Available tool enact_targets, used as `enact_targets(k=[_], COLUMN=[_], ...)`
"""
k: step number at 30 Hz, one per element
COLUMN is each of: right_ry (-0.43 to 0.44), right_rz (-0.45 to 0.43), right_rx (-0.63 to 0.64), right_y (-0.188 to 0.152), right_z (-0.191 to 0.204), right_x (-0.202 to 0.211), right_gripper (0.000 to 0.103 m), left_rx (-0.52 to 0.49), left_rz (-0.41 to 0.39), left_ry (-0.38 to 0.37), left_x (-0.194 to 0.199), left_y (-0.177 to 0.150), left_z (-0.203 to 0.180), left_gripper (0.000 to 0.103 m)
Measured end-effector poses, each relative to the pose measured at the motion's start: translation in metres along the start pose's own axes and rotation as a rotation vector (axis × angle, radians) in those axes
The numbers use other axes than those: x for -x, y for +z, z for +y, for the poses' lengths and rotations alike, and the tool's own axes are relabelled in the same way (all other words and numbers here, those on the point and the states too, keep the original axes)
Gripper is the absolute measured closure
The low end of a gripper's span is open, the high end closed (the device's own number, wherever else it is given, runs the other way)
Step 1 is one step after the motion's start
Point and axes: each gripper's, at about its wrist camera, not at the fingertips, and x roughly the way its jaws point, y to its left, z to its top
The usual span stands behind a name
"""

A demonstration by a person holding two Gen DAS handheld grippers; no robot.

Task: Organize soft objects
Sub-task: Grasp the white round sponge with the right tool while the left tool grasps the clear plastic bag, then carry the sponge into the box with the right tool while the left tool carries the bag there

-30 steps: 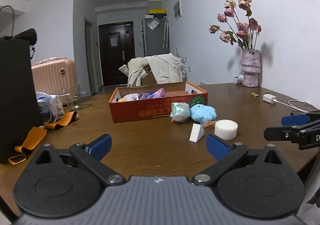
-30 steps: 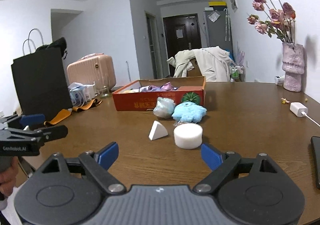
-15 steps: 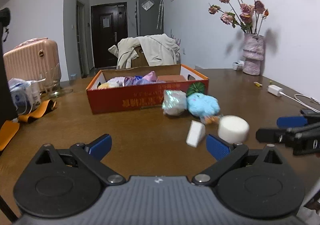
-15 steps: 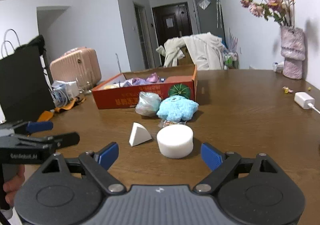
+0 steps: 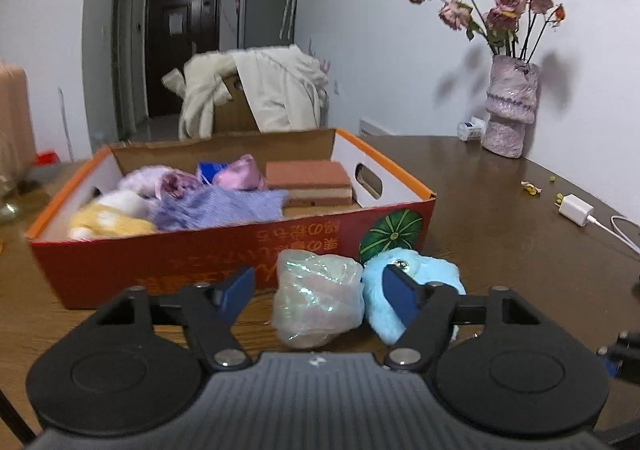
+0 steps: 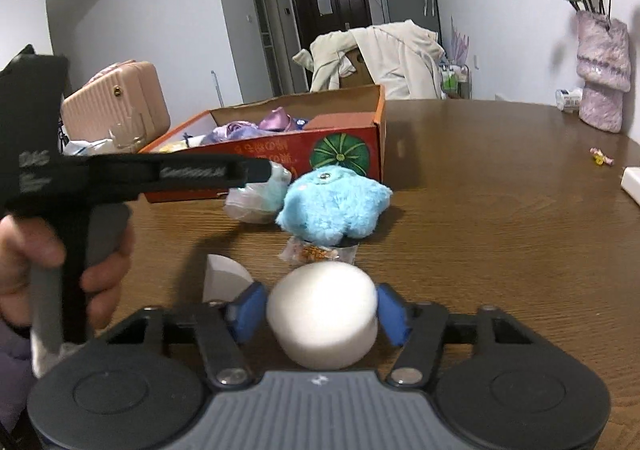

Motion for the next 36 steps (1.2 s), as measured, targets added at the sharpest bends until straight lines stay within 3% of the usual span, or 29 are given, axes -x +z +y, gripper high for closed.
enact_targets(k=[3, 8, 26, 36], right_ry=[0.003, 0.007, 0.112, 0.146], right_rz=[-0.010, -0.018, -0.183, -0.230], right_rx=[-0.023, -0.038, -0.001, 0.038], right_y=[0.001, 0.002, -0.011, -0.028], right_z=[-0.003, -0.004, 0.035, 0.054], right_x=[-0.004, -0.002, 0.104, 0.149], right_gripper=[0.047, 0.051, 0.051, 0.051], left_rx=[0.026, 0.061, 0.151, 0.114], left_rz=[0.065, 0.035, -0.057, -0.125], left_ry=[-0.028, -0.021, 0.031, 0.014], left_x=[-0.016, 0.003, 0.195, 0.243], left_y=[-0.004, -0.002, -0.049, -0.060], left_z=[0.007, 0.013, -0.002, -0.025], left_gripper=[0.070, 0.073, 0.072, 0.071])
